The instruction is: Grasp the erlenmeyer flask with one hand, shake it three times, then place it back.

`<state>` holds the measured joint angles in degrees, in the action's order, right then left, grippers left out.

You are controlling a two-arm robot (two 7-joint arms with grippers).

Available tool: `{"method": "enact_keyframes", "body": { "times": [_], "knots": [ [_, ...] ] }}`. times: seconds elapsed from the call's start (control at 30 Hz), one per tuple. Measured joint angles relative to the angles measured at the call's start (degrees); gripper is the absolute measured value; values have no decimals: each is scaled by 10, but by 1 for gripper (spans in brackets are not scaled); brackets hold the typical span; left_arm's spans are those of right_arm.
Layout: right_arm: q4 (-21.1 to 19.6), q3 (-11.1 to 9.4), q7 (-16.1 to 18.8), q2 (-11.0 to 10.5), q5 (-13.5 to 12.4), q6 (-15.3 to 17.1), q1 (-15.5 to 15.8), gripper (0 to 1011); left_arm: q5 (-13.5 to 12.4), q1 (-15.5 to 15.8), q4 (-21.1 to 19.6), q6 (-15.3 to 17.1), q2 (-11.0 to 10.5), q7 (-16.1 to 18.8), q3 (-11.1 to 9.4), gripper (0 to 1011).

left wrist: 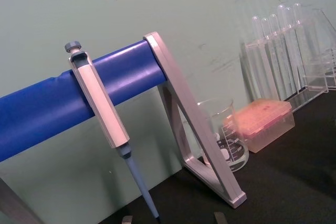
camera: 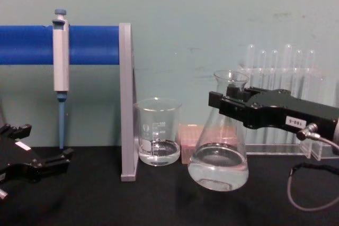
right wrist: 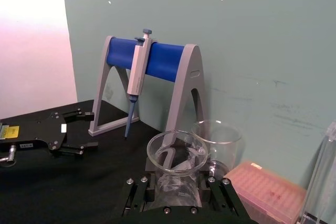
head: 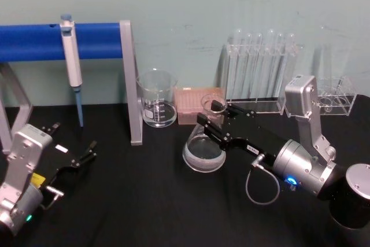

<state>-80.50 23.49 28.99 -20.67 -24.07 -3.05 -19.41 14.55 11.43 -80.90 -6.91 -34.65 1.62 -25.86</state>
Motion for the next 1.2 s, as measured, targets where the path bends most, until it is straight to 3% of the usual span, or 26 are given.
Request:
{"method": "enact_keyframes", "body": {
  "times": [1.2],
  "knots": [
    [8,7,1,0,-4,-2,-9,450,0,0,0,0,0,0,0,1001]
  ]
}}
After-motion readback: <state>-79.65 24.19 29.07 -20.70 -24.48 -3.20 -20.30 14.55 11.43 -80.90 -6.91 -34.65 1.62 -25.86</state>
